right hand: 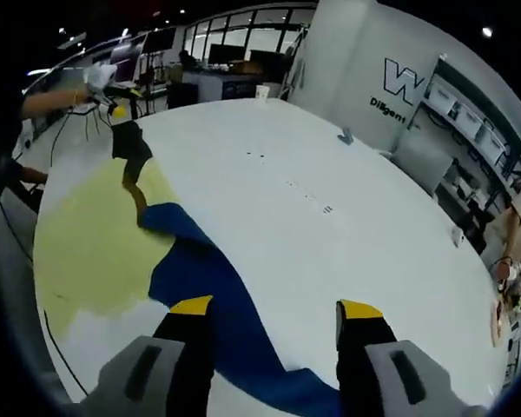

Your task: Fold the garment on the visible template until the final outline fits inside the template.

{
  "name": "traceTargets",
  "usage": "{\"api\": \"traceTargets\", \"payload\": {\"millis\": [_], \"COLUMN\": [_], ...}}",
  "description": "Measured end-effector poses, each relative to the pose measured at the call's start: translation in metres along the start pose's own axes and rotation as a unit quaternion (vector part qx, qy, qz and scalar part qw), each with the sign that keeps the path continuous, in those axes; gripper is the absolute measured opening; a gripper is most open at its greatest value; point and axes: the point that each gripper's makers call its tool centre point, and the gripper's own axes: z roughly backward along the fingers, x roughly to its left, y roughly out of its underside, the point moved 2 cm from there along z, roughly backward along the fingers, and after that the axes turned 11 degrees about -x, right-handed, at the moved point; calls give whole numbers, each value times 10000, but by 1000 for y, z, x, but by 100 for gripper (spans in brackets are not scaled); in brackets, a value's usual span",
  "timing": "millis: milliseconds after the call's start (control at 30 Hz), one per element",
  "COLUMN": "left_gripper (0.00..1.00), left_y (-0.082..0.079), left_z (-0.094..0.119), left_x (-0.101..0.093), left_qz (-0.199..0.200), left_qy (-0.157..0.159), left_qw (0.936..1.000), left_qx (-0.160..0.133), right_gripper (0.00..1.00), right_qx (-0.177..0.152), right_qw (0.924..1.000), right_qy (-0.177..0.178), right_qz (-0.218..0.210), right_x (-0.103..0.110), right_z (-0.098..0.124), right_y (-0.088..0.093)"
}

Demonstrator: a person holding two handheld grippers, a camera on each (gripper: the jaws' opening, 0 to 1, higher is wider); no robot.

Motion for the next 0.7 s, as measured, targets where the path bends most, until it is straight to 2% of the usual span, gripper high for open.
{"api": "traceTargets", "payload": {"millis": [133, 200, 267, 300, 400, 500, 600, 700], "left_gripper": [67, 67, 66, 65, 64, 64, 63, 62], "left_y": [-1, 8, 5, 11, 18, 14, 15, 16], "left_z": [-13, -19, -25, -29, -40, -51, -64, -76], "left_x": [-16, -22, -32, -36, -50, -66, -72, -78], "left_qz": [-172, -388, -525, -554, -470, -414, -214, -175], "left_qy": [286, 448, 488, 488, 615, 716, 778, 796], "left_qw": [9994, 9982, 9973, 9970, 9966, 9963, 9967, 9966], "left_qx": [-43, 67, 150, 218, 277, 249, 110, 156], "right_gripper": [55, 54, 55, 55, 55, 54, 53, 53], "right_qx": [-78, -46, -45, -49, -126, -85, -2, 10], "right_qw": [9998, 9996, 9995, 9995, 9994, 9986, 9977, 9973], "right_qy": [-187, -243, -304, -306, -325, -522, -661, -721], "right_qz": [40, 99, 116, 100, 30, 66, 143, 102], "right_x": [18, 25, 31, 35, 39, 54, 63, 67], "right_z": [-11, -17, -21, -25, -36, -49, -58, -68], "right_y": [-1, 0, -1, -2, 2, 2, 4, 4]}}
